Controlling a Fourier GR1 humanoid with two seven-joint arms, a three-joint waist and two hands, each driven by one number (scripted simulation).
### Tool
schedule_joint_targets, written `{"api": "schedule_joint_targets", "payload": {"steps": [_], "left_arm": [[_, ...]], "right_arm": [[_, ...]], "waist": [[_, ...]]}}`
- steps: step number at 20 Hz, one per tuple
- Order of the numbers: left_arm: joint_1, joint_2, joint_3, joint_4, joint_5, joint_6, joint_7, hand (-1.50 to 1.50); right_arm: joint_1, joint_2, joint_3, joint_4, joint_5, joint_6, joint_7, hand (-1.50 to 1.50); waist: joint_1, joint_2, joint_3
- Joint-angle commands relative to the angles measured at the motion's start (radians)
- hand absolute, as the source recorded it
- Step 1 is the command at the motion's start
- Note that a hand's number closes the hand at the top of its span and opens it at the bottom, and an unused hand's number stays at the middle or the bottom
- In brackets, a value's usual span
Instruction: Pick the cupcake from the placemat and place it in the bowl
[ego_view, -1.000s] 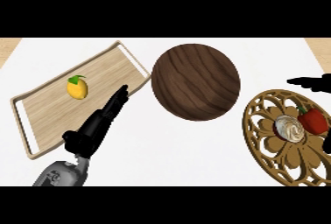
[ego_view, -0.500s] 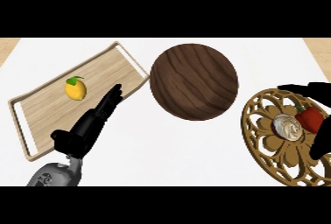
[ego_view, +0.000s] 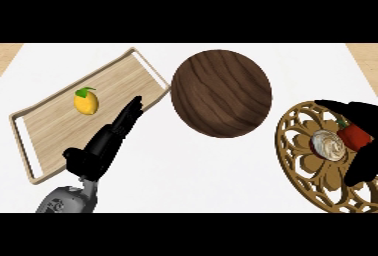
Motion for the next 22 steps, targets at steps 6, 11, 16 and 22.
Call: {"api": "schedule_joint_targets", "payload": {"steps": [6,11,16,22], "left_arm": [[-0.003,-0.045,0.023,0.059,-0.047,-0.046,-0.052,0.00],[-0.020,-0.038,0.081,0.082,-0.053,-0.066,-0.062,0.00],[0.015,-0.067,0.064,-0.016,-0.078,-0.076,-0.013,0.00],[0.038,-0.079,0.094,-0.038,-0.093,-0.099,0.036,0.00]], "right_arm": [[0.090,0.072,0.015,0.065,0.291,-0.132,-0.161,-1.50],[0.042,0.087,-0.036,0.193,0.318,-0.098,-0.206,-1.50],[0.041,0.111,-0.066,0.256,0.377,-0.085,-0.280,-1.50],[0.011,0.175,-0.091,0.262,0.439,-0.056,-0.281,-1.50]], "waist": [[0.002,0.002,0.000],[0.005,0.003,0.000],[0.005,0.001,0.000],[0.004,0.000,0.000]]}}
